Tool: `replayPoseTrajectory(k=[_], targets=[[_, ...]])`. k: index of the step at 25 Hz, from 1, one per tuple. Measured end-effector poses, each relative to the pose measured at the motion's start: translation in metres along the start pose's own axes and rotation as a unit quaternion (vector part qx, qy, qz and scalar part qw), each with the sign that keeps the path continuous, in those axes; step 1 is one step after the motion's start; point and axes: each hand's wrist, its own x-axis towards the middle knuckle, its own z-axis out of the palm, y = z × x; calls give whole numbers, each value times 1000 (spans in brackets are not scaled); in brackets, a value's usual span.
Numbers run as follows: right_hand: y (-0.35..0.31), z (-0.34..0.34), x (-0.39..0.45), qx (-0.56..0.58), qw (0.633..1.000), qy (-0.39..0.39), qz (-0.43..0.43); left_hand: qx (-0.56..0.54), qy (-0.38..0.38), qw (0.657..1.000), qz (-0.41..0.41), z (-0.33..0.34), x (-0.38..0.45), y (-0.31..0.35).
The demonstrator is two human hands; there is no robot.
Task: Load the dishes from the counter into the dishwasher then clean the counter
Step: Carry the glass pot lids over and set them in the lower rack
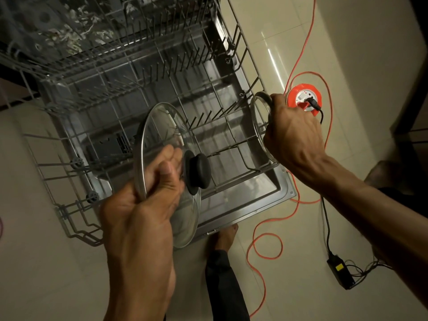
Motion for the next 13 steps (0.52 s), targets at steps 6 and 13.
replayPoseTrajectory(k=[6, 13], targets=[[7, -3, 6, -26, 999, -10, 22, -5, -3, 1000, -4, -5, 0, 1], [4, -9, 26, 1, 1000, 7, 23, 2, 0, 1000, -1, -7, 0, -3]])
